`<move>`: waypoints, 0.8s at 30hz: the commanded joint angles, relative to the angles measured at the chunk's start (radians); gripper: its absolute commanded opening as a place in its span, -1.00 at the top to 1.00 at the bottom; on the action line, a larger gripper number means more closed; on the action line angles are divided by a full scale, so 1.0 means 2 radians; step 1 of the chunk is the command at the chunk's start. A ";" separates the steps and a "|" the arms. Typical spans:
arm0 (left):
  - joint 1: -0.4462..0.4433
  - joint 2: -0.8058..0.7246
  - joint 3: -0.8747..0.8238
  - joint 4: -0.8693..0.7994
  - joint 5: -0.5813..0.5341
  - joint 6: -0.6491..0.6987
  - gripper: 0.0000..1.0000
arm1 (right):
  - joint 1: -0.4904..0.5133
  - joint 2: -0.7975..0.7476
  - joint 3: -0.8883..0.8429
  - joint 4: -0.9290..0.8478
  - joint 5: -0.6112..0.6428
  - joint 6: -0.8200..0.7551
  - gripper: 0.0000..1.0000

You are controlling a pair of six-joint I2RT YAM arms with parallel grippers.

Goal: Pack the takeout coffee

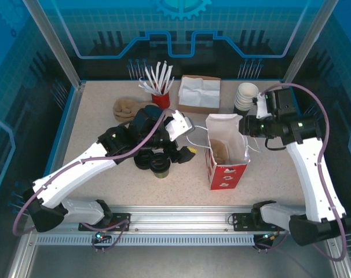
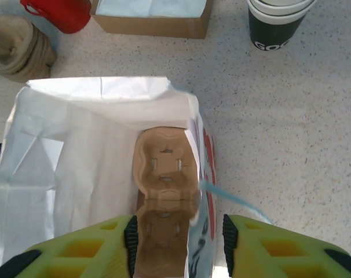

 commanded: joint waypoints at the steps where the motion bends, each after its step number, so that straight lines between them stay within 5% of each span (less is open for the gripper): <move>1: 0.003 -0.018 -0.009 -0.002 0.001 -0.007 -0.85 | -0.008 0.020 0.016 0.008 -0.005 -0.051 0.07; 15: 0.004 -0.037 -0.021 -0.004 0.006 0.000 -0.90 | -0.023 0.105 0.016 0.027 -0.030 -0.083 0.07; 19: 0.004 -0.039 -0.020 -0.007 0.007 -0.001 -0.90 | -0.027 0.117 0.015 0.034 -0.046 -0.086 0.38; 24: 0.004 -0.046 -0.022 -0.007 0.005 -0.001 -0.91 | -0.028 0.104 0.024 0.046 -0.058 -0.079 1.00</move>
